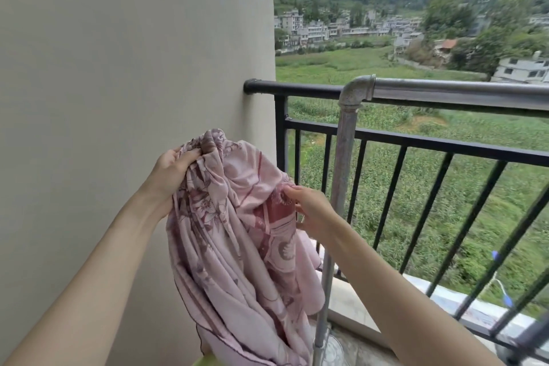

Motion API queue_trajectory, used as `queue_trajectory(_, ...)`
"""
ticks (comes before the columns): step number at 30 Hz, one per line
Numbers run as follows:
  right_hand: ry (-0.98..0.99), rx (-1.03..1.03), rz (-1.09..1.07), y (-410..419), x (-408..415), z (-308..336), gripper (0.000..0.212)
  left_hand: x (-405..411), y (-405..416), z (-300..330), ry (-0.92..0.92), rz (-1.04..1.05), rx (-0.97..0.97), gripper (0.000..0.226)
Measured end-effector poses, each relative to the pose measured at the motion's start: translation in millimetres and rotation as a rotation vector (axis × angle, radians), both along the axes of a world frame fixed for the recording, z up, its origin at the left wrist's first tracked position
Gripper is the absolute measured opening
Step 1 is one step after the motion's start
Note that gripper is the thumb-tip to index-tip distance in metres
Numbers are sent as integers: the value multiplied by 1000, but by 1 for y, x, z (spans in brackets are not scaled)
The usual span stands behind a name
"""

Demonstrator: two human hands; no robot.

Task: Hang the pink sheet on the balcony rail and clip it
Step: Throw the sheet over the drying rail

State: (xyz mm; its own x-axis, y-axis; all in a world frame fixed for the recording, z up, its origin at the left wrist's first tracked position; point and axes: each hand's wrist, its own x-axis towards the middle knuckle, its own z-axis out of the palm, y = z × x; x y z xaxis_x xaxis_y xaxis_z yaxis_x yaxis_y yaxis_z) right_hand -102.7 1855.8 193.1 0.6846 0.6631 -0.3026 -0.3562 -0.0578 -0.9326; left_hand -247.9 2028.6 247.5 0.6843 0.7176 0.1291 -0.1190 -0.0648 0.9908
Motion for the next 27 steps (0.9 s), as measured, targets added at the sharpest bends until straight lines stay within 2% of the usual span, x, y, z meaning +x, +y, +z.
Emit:
queue_trajectory(2,-33,97,80,-4,1,28,18,2,4,-11,38,38,-12,24)
queue_trajectory(5,-84,185,197,0,-7,61,20,6,-6,-18,105,-29,7,71)
queue_trajectory(7,-73,202,282,3,-14,74,38,10,-22,-17,170,-75,59,111)
queue_trajectory(9,-70,181,365,4,-13,79,66,16,-40,-16,202,-66,120,127)
queue_trajectory(11,-142,109,404,0,-13,79,78,21,-54,-20,227,-11,149,121)
queue_trajectory(14,-303,2,366,-2,-12,75,85,27,-66,-30,191,57,173,82)
queue_trajectory(19,-440,82,354,-9,-8,60,85,29,-63,-42,104,85,93,69)
queue_trajectory(21,-451,143,279,-17,-5,46,75,28,-57,-45,73,94,30,66)
queue_trajectory(23,-463,122,155,-31,-1,20,56,24,-53,-44,37,62,-34,68)
queue_trajectory(25,-466,-17,54,-49,3,-16,36,19,-51,-42,0,34,-80,75)
queue_trajectory(27,-408,-210,-14,-64,6,-52,28,13,-48,-41,-25,14,-93,78)
